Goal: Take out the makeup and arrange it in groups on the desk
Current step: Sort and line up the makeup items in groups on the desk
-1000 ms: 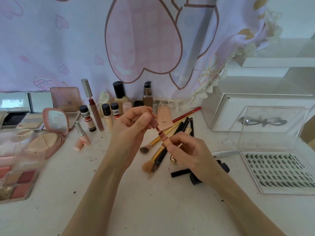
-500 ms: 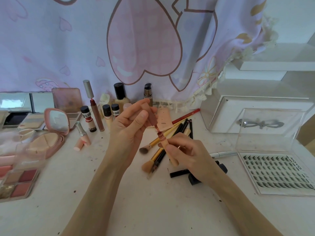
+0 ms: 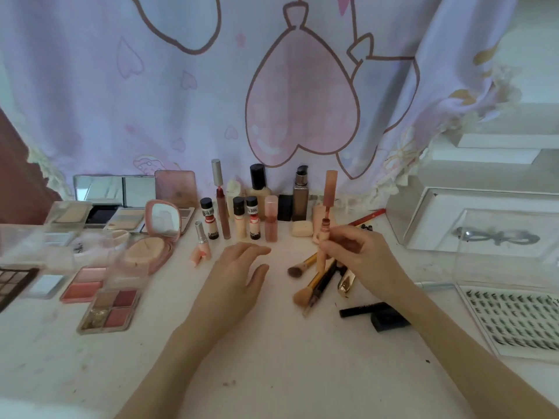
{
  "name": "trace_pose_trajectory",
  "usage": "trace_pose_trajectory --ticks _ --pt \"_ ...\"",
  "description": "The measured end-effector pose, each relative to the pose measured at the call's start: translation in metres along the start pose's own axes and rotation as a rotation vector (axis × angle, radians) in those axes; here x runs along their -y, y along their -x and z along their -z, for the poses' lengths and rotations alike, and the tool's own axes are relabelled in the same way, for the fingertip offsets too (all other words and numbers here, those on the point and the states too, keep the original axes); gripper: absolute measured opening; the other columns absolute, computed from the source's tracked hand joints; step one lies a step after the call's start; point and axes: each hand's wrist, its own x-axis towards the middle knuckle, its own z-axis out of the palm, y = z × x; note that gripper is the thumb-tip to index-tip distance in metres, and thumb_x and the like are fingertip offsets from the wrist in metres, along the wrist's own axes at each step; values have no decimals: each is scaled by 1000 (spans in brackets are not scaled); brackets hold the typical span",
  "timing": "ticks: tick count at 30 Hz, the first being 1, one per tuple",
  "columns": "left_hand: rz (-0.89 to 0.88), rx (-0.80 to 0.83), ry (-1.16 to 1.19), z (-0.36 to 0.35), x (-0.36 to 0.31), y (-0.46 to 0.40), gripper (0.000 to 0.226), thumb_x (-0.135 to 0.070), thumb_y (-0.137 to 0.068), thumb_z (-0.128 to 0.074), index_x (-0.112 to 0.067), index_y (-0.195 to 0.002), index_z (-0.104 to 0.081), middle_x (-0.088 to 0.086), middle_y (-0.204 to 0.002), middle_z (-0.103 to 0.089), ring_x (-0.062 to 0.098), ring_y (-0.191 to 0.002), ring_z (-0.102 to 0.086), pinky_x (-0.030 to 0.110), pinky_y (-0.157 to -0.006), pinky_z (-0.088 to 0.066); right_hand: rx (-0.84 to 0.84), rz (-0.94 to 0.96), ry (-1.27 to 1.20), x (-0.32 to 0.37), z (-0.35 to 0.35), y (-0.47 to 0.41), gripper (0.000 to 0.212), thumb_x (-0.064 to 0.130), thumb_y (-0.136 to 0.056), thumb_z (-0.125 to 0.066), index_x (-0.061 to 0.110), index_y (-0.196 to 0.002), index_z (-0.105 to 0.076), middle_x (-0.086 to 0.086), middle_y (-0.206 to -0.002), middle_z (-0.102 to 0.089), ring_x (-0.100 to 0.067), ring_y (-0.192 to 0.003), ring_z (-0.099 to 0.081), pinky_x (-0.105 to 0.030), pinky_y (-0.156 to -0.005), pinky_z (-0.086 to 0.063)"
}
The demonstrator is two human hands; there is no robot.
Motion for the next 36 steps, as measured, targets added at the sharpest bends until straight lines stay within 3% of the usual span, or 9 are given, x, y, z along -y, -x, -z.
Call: trace_pose_trajectory --ticks 3,5,7,10,16,25,29,33,36 --pt "-56 14 -132 -7 16 13 46 -38 -91 -32 -18 -125 -55 0 -128 -52 20 -123 -46 30 -103 -34 -12 -11 59 0 -14 -19 11 16 -86 -62 20 -78 -69 2 -73 -70 -8 -74 -63 -17 -74 -48" --pt "-36 90 -199 -9 18 15 67 -49 -84 -12 -21 -135 -46 -1 -141 -43 20 -134 -35 28 -110 -20 -28 -21 110 0 -24 -34 11 15 -86 -61 14 -80 -70 2 -73 -70 -8 -77 -64 -21 -78 -50" --pt "2 150 -251 -11 17 14 70 -50 -84 -2 -27 -142 -33 -6 -150 -29 13 -140 -20 23 -112 -7 -45 -15 154 -1 -34 -47 11 13 -87 -61 9 -79 -69 3 -70 -70 -2 -72 -62 -17 -77 -49" --pt "7 151 -273 -11 16 12 49 -40 -97 -17 -29 -144 -26 -9 -154 -20 11 -142 -11 24 -115 -3 -66 -27 248 -6 -45 -62 7 12 -86 -61 15 -81 -65 12 -71 -64 9 -67 -56 -3 -69 -41" --pt "-9 130 -252 -11 17 12 44 -34 -99 -26 -29 -144 -27 -10 -153 -21 10 -142 -12 24 -115 -4 -65 -50 367 -17 -56 -74 7 11 -87 -60 13 -87 -66 16 -74 -57 5 -70 -51 1 -65 -37" --pt "-18 115 -225 -11 19 12 44 -34 -99 -28 -30 -143 -29 -10 -152 -22 9 -141 -12 23 -114 -5 -54 -72 473 -17 -58 -72 15 16 -91 -55 8 -99 -63 -1 -87 -62 -12 -81 -55 -11 -65 -36" --pt "-23 106 -214 -12 19 11 43 -33 -99 -29 -29 -142 -30 -9 -152 -24 10 -141 -14 23 -114 -5 -42 -90 494 -14 -59 -69 18 19 -93 -52 7 -102 -62 -8 -93 -66 -20 -88 -60 -25 -82 -45" --pt "-18 112 -216 -12 19 12 44 -34 -99 -28 -30 -143 -29 -10 -152 -23 9 -141 -12 24 -114 -6 -46 -99 499 -13 -60 -68 17 16 -91 -53 5 -100 -62 -11 -93 -67 -23 -89 -60 -37 -102 -39" --pt "-21 109 -220 -11 19 12 44 -34 -99 -28 -30 -143 -28 -10 -152 -22 9 -141 -12 24 -114 -6 -33 -115 491 -13 -59 -67 17 16 -91 -53 7 -103 -62 -8 -98 -66 -19 -90 -59 -21 -86 -44"
